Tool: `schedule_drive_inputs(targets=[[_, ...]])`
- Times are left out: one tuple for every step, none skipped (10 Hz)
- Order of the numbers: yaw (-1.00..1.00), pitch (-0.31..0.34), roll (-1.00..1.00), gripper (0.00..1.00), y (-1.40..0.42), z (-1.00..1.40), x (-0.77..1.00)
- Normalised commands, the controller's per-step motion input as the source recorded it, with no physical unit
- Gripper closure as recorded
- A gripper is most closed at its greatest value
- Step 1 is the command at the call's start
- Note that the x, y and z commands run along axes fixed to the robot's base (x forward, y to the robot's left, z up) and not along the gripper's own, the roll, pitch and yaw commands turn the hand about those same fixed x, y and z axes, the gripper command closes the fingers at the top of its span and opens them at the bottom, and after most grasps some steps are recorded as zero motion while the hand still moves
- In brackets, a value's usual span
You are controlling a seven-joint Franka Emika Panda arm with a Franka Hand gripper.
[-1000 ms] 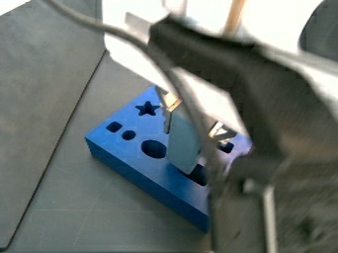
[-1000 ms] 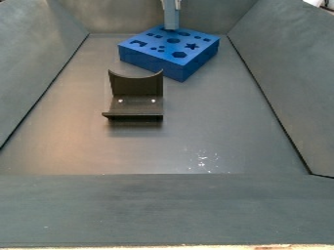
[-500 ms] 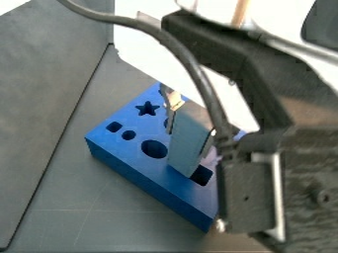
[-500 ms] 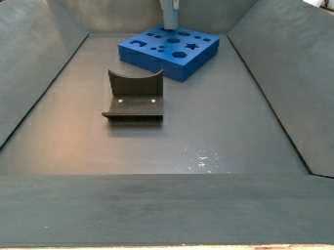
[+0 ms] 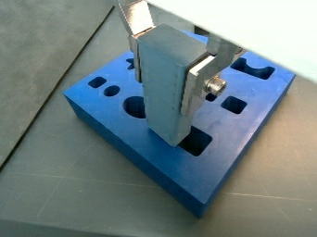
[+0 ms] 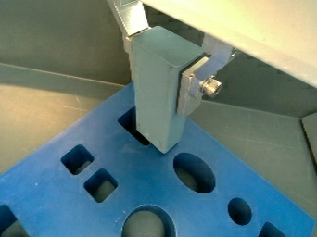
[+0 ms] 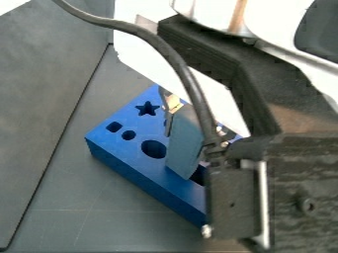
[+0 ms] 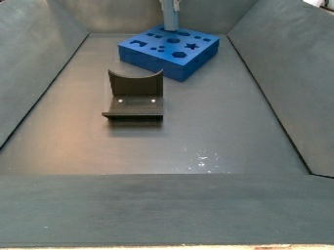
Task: Pick up the rectangle object. Move up. Place the rectangle object on the fixture. Regrasp the rectangle object. Move to above the board. Insert the rectangle object.
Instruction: Insert the rectangle object.
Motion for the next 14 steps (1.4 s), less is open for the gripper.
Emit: schedule_drive_inputs(targets=[[0.0, -0.117, -0.38, 1.0, -0.51, -0.23, -0.01], [0.0, 0.0, 0.0, 1.0, -0.09, 0.0, 0.0], [-0.15, -0.106, -0.41, 1.0, -0.63, -0.37, 0.0], [-0.11, -0.371, -0.53, 1.0, -0.83, -0.29, -0.13], [-0.04, -0.403, -0.53, 1.0, -0.89, -0.33, -0.11], [0.0, -0.343, -0.45, 1.0, -0.93, -0.34, -0.04], [0.0, -0.317, -0.41, 1.0, -0.96, -0.37, -0.02], [0.0, -0.306, -0.42, 1.0, -0.97, -0.33, 0.0], [0.0, -0.283, -0.44, 1.0, -0.96, -0.29, 0.0], [0.0, -0.229, -0.33, 1.0, -0.38, -0.2, 0.04], [0.0, 0.071, 0.19, 1.0, -0.1, 0.03, 0.0], [-0.02, -0.069, -0.06, 1.0, 0.0, -0.26, 0.0], [-0.01, -0.12, -0.06, 1.0, -0.02, -1.0, 0.21], [-0.02, -0.049, 0.0, 1.0, -0.1, -1.0, 0.14]])
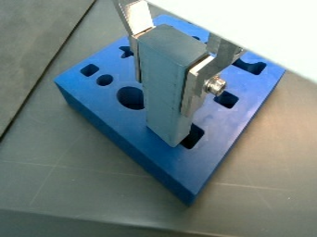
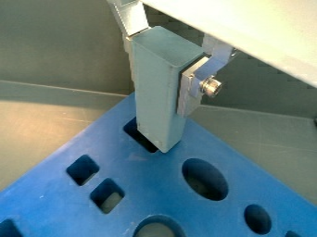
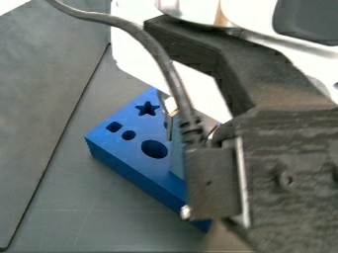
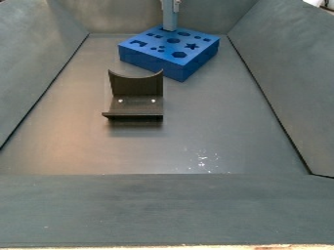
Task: Pick up the rectangle object. Move up. Place the rectangle object on the fixture. Regrasp the rectangle object. Move to above the board. Insert the rectangle object.
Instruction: Insert the rectangle object.
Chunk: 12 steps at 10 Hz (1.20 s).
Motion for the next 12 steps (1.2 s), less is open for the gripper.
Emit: schedule_drive_inputs(targets=[[-0.02, -0.051, 0.0, 1.0, -0.14, -1.0, 0.17], [0.0, -0.043, 0.0, 1.0, -0.14, -1.0, 0.2], [0.07, 0.194, -0.14, 1.0, 0.0, -0.11, 0.08], [0.0, 0.0, 0.02, 1.0, -0.01, 0.0, 0.0], [0.0, 0.0, 0.0, 1.0, -0.03, -0.3, 0.0], [0.0, -0.263, 0.06, 1.0, -0.13, -0.65, -0.17], [0.0, -0.606, 0.15, 1.0, -0.2, -0.68, -0.47], [0.0, 0.0, 0.0, 1.0, 0.0, -0.03, 0.0], [0.0, -0.103, 0.15, 1.0, -0.26, -1.0, 0.0], [0.0, -0.094, 0.01, 1.0, -0.44, -1.0, 0.0], [0.0, -0.063, -0.19, 1.0, -0.26, -0.28, 0.0], [0.0, 0.0, 0.02, 1.0, -0.09, 0.0, 0.0]])
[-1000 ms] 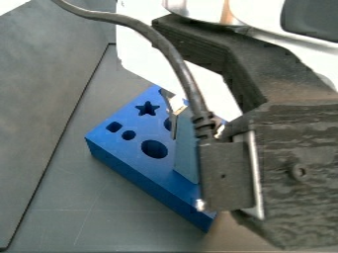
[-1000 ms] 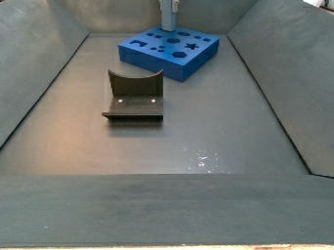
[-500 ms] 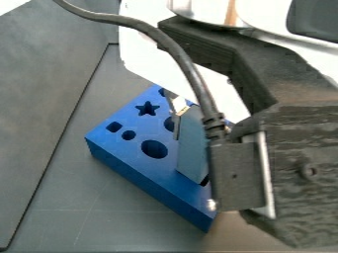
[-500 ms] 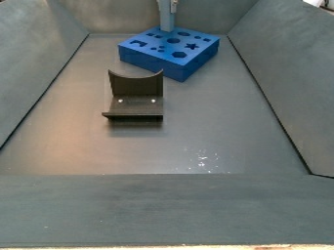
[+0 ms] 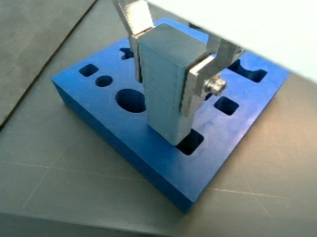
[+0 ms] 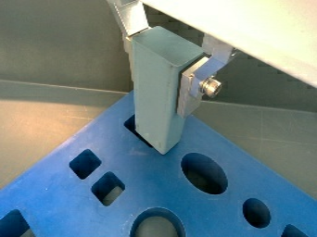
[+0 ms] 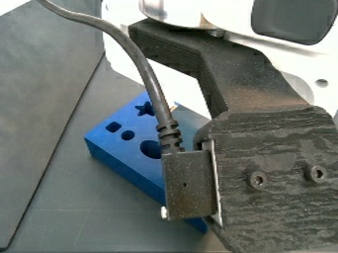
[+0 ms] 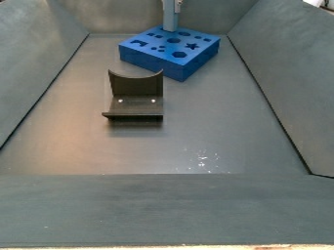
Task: Pick up the rectangle object. Move up. Place the rectangle object on the fixture. Regrasp the rectangle object. Move to above the board. Insert the rectangle object.
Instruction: Insert the rectangle object.
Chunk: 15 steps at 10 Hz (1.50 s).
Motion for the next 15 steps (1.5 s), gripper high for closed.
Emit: schedule_drive_inputs(targets=[[0.0, 0.0, 0.15, 1.0, -0.2, -0.18, 0.03], [0.0, -0.134, 0.78, 1.0, -0.89, -0.41, 0.0], [0.0, -0.197, 0.72, 1.0, -0.93, -0.39, 0.0], [0.0, -0.151, 0.54, 1.0, -0.99, -0.47, 0.0], [0.0, 0.0, -0.05, 1.0, 0.0, -0.01, 0.0], [0.0, 0.0, -0.07, 1.0, -0.02, -0.06, 0.0], [0.0, 0.531, -0.45, 1.0, -0.21, -0.38, 0.14], [0.2, 0.686, -0.77, 1.0, -0.48, -0.13, 0.09], [0.12, 0.954, -0.61, 1.0, 0.01, -0.04, 0.44], [0.0, 0.0, -0.01, 1.0, 0.0, 0.0, 0.0], [0.0, 0.603, -0.54, 1.0, -0.42, -0.17, 0.08], [0.0, 0.569, -0.68, 1.0, -0.79, 0.0, 0.05], [0.0, 0.58, -0.68, 1.0, -0.79, 0.0, 0.06], [0.0, 0.586, -0.68, 1.0, -0.79, 0.0, 0.04], [0.0, 0.609, -0.69, 1.0, -0.77, 0.0, 0.05]])
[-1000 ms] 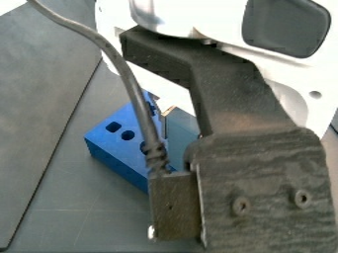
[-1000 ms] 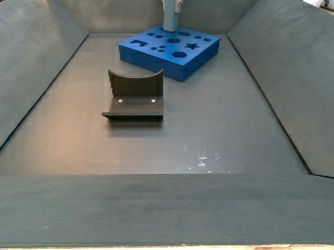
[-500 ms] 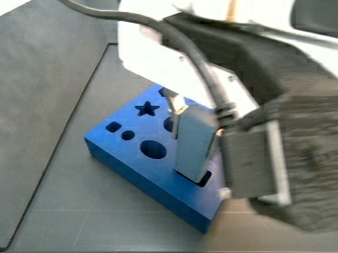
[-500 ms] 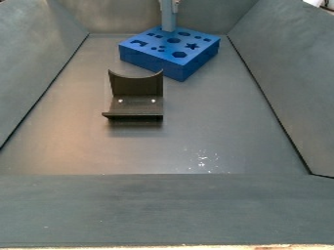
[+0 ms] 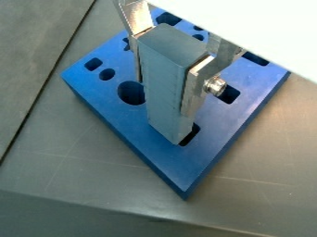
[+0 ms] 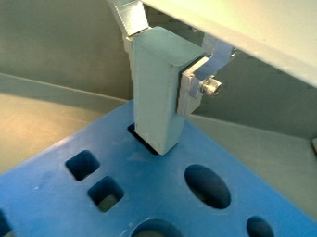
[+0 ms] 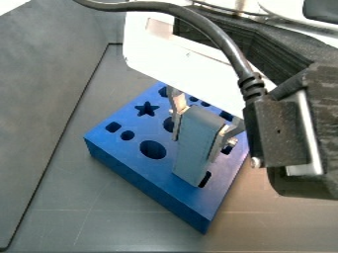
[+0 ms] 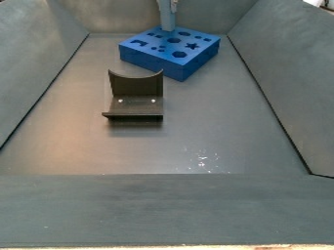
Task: Pick up the rectangle object. Move up. Place the rectangle object on the fixture. Regrasp the rectangle object. Move to above the board. Insert the rectangle object.
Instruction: Insert the rectangle object.
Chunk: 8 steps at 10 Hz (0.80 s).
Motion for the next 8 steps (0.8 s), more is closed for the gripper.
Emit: schedule_drive_inputs(targets=[[0.05, 0.0, 0.0, 1.0, -0.01, -0.02, 0.0], [0.0, 0.0, -0.04, 1.0, -0.01, -0.03, 0.0], [0.0, 0.0, -0.09, 1.0, 0.0, 0.0, 0.07], [-0.08, -0.369, -0.09, 1.0, -0.07, -0.86, 0.01], [0.0, -0.306, -0.11, 1.0, 0.0, -0.88, 0.28], [0.0, 0.0, 0.0, 1.0, -0.03, 0.0, 0.0], [0.0, -0.251, 0.0, 1.0, -0.04, -0.37, 0.0], [0.0, -0.349, 0.0, 1.0, -0.11, -0.93, 0.0]])
